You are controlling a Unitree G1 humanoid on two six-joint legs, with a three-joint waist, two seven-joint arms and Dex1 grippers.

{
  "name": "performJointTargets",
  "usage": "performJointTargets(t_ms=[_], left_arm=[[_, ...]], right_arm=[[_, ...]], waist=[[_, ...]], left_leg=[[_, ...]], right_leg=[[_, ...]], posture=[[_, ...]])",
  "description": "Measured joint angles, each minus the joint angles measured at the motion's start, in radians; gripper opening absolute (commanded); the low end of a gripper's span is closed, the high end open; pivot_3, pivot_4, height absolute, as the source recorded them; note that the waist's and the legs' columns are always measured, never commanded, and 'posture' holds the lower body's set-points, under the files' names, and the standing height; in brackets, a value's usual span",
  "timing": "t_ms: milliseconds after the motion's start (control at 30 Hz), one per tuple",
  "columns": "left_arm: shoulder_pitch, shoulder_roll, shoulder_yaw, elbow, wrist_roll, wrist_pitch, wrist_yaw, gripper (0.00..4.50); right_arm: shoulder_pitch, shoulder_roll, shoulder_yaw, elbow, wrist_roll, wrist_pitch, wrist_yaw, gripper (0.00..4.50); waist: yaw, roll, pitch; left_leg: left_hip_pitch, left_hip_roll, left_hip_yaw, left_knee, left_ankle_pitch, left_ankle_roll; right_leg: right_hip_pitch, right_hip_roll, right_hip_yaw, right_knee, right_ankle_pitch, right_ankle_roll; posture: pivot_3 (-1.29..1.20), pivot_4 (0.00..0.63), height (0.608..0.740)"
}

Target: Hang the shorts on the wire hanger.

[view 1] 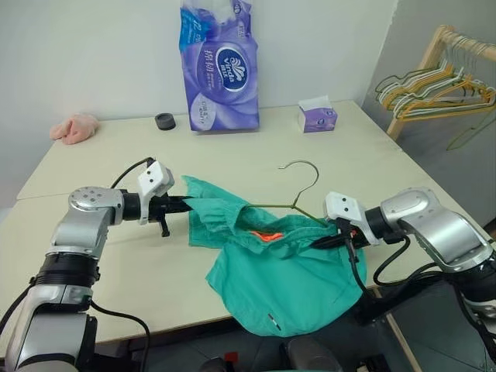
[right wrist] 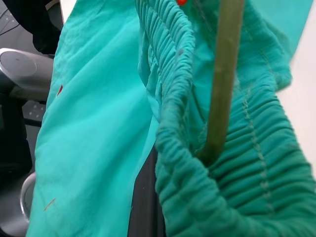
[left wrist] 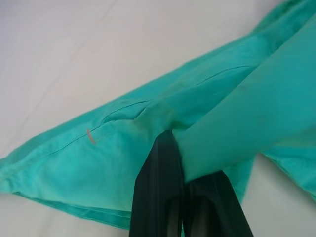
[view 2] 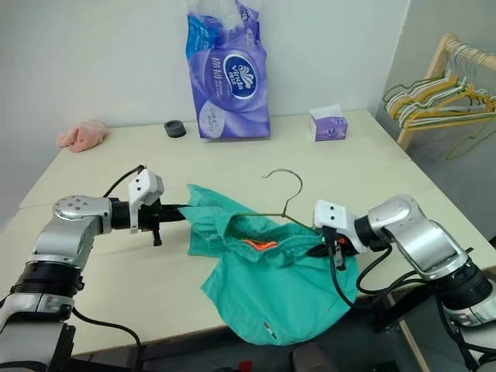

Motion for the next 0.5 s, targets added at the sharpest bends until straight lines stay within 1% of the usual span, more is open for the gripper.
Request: performJointTargets(t_ms=[300,400,500], left_arm=[[0.049,-0.001,0.003,0.003,0.022,-0.042,0.024,0.02],[0.052,-0.001,0.003,0.000,0.025,-0.046,0.027,0.02],[0.056,-0.012,0.003,-0.021,0.025,-0.046,0.046,0.02]], right_arm=[[0.046,-0.077,-0.039,0.002,0.041,0.041,0.021,0.00],[0.046,-0.076,-0.050,0.008,0.043,0.042,0.018,0.00],[0.046,-0.045,-0.050,0.008,0.057,0.060,0.011,0.00]], waist=[[0.001,0.000,0.000],[0.001,0.000,0.000],[0.001,0.000,0.000]], left_leg=[[0.000,0.000,0.000,0.000,0.000,0.000],[0.000,0.000,0.000,0.000,0.000,0.000],[0.000,0.000,0.000,0.000,0.000,0.000]], right_leg=[[0.000,0.000,0.000,0.000,0.000,0.000],[0.000,0.000,0.000,0.000,0.000,0.000],[0.000,0.000,0.000,0.000,0.000,0.000]], posture=[[-0.32,0.036,0.740],[-0.32,0.035,0.740],[-0.32,0.034,0.740]])
